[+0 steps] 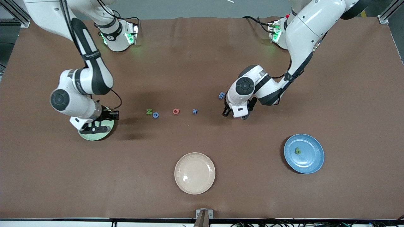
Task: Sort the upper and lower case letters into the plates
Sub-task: 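Drop the B on the green plate while the left gripper grasps the n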
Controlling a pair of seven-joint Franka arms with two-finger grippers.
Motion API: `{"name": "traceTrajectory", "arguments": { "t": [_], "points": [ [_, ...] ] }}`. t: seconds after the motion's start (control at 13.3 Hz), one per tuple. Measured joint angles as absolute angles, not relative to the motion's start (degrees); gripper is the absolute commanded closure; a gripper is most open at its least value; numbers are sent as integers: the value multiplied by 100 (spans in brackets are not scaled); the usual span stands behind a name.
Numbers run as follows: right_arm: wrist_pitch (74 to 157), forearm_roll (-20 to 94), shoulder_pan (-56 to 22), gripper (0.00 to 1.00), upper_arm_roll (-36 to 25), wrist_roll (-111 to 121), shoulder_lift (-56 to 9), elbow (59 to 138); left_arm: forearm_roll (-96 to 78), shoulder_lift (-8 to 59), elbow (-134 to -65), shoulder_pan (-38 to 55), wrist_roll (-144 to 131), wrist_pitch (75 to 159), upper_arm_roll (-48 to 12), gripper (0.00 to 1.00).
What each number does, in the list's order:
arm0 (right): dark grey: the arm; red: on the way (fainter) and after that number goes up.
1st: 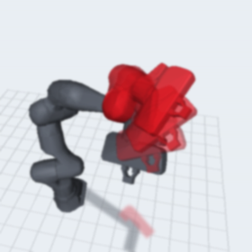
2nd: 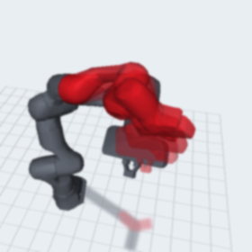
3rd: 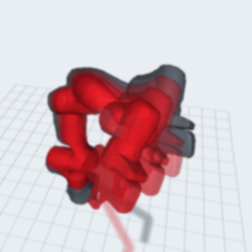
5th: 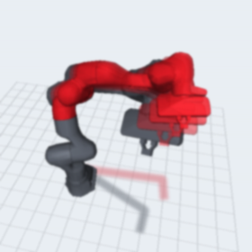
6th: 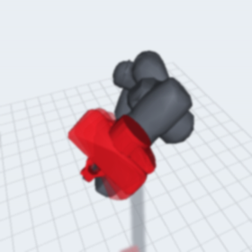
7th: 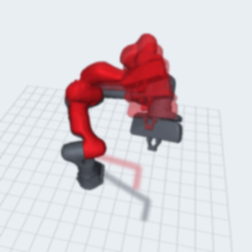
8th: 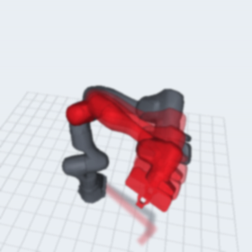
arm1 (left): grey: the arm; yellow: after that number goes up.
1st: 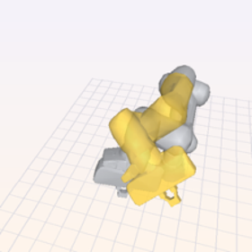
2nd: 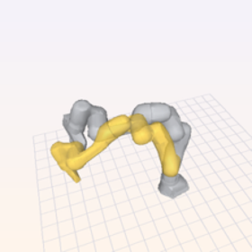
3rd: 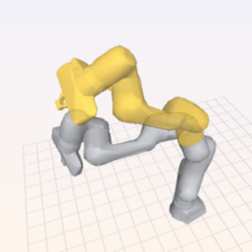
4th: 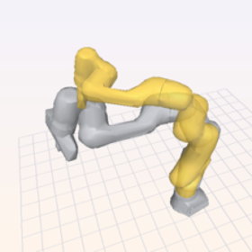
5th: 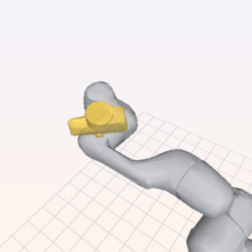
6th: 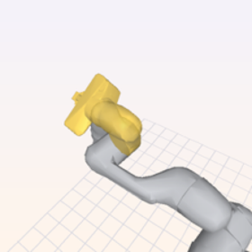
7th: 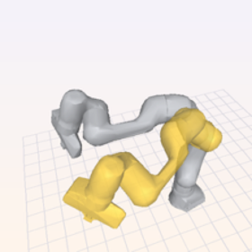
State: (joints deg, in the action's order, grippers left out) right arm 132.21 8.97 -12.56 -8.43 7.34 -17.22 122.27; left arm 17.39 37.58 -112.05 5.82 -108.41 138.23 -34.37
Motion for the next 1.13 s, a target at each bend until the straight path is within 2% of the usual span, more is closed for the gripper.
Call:
{"name": "traceTrajectory", "arguments": {
  "t": [0.3, 0.53, 0.75, 0.9, 0.98, 1.05, 1.13],
  "points": [
    [13957, 897, -595, 82, -853, 1734, -1703, 12809, 2045, 3752, -11378, 585, -11156, 13837, -3436, 34],
    [14222, 897, -343, 82, -854, 1920, -1704, 13035, 2094, 3653, -11661, 574, -11233, 14279, -3436, 52],
    [14571, 897, -294, 80, -849, 1948, -1716, 13440, 2094, 3499, -11905, 563, -11301, 14501, -3435, 88],
    [14654, 897, -294, 79, -844, 1948, -1743, 13564, 2141, 3466, -11918, 563, -11306, 14504, -3433, 92],
    [14719, 897, -294, 72, -844, 1948, -1758, 13600, 2222, 3466, -11919, 559, -11307, 14504, -3426, 95],
    [14788, 897, -294, 57, -844, 1948, -1771, 13625, 2340, 3466, -11919, 546, -11314, 14507, -3416, 99],
    [14811, 897, -294, 26, -843, 1948, -1780, 13629, 2451, 3462, -11913, 518, -11315, 14518, -3411, 99]
  ]
}}
